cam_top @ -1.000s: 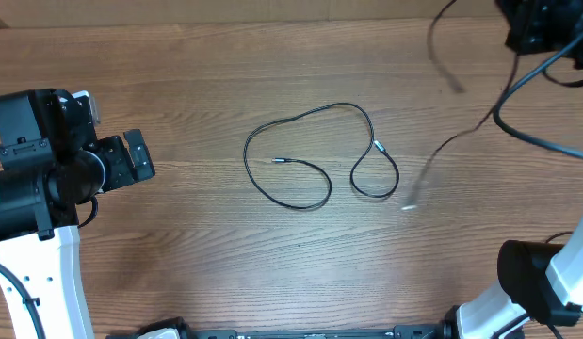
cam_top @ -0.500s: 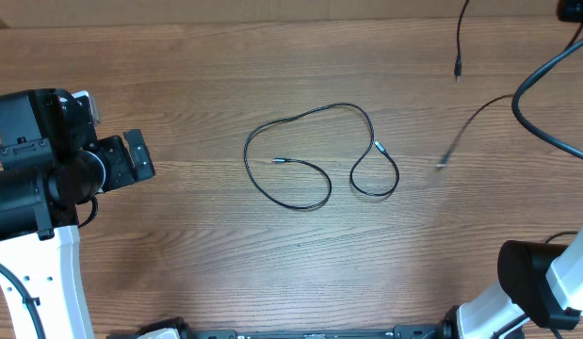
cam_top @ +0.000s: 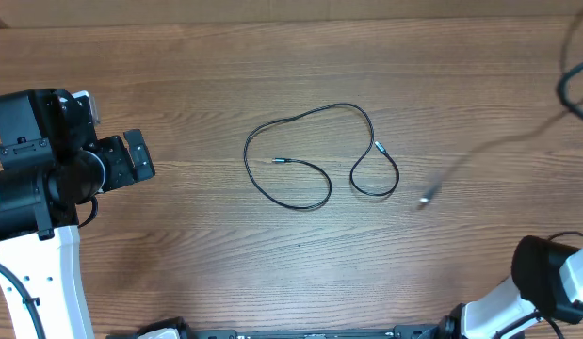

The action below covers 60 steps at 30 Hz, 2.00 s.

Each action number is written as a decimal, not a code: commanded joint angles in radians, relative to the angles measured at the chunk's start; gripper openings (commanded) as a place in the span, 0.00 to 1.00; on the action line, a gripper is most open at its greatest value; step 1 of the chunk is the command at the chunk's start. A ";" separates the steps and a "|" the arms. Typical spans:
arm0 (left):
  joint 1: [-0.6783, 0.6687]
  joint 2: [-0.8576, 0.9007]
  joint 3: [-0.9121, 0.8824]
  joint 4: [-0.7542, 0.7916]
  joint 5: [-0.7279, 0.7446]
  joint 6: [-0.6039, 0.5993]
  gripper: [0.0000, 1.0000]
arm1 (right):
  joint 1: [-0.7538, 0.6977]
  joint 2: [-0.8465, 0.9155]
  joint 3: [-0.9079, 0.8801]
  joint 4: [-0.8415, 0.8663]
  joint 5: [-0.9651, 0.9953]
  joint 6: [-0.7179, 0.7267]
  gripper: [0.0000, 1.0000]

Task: Untangle cables
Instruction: 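Pull the grasped cable rightward off the table with the right gripper, then reach the right gripper to the last black cable at center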

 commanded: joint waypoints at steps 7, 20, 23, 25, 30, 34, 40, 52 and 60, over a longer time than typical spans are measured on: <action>0.005 -0.011 0.008 0.002 -0.006 0.000 1.00 | -0.224 0.029 -0.119 -0.045 0.017 0.281 0.04; 0.005 -0.011 0.008 0.002 -0.006 0.000 1.00 | -0.441 0.029 -0.600 0.120 0.013 0.418 0.04; 0.005 -0.011 0.008 0.002 -0.006 0.000 1.00 | -0.467 0.029 -0.715 0.180 0.003 0.453 0.04; 0.005 -0.011 0.008 0.002 -0.006 0.000 1.00 | -0.483 0.029 -0.786 0.220 -0.026 0.473 0.04; 0.005 -0.011 0.008 0.002 -0.006 0.000 1.00 | -0.515 0.029 -0.988 0.357 -0.201 0.473 0.04; 0.005 -0.011 0.008 0.002 -0.006 0.000 1.00 | -0.514 0.030 -1.104 0.426 -0.267 0.466 0.13; 0.005 -0.011 0.008 0.002 -0.006 0.000 1.00 | -0.513 0.030 -1.166 0.449 -0.391 0.366 0.86; 0.005 -0.011 0.008 0.002 -0.006 0.000 1.00 | -0.488 0.019 -1.163 0.477 -1.001 0.068 1.00; 0.005 -0.011 0.008 0.002 -0.006 0.000 1.00 | -0.329 0.017 -1.163 0.394 -1.038 -0.045 1.00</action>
